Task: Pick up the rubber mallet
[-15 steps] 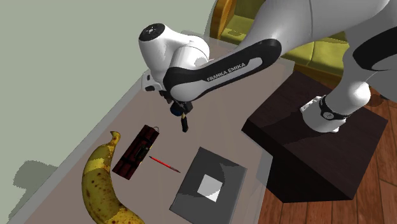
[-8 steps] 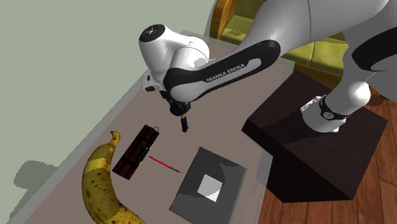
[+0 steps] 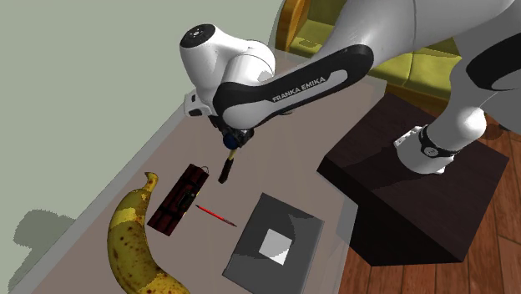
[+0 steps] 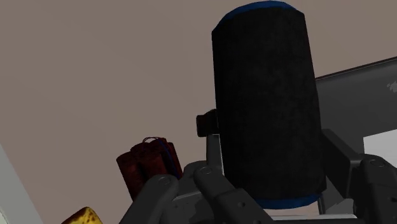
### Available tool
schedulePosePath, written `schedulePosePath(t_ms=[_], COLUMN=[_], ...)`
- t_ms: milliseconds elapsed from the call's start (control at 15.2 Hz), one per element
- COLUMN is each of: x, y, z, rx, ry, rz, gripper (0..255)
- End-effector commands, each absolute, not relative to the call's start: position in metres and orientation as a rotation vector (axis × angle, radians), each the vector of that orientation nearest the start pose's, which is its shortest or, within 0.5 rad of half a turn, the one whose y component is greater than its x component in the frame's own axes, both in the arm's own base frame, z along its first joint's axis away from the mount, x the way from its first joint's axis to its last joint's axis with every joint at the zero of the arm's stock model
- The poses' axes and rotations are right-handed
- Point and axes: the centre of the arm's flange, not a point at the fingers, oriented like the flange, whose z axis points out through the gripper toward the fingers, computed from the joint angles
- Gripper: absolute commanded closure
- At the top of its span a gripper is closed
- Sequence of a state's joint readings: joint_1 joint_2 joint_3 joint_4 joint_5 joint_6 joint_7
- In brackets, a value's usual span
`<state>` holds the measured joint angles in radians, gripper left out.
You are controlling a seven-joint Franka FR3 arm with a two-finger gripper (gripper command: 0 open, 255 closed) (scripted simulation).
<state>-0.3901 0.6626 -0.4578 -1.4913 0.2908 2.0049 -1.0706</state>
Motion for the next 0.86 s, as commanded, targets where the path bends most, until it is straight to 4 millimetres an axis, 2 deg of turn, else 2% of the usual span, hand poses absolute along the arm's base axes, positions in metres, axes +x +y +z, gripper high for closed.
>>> schedulePosePath(t_ms=[0, 660, 792], x=[0.514, 0.514, 0.514], y=[-0.476, -0.476, -0.476], z=[0.315, 0.367, 0.368], rx=[-3.080, -3.080, -3.080], ry=[-0.252, -0.252, -0.252], rz=[0.093, 0.093, 0.093], gripper=[255, 255, 255])
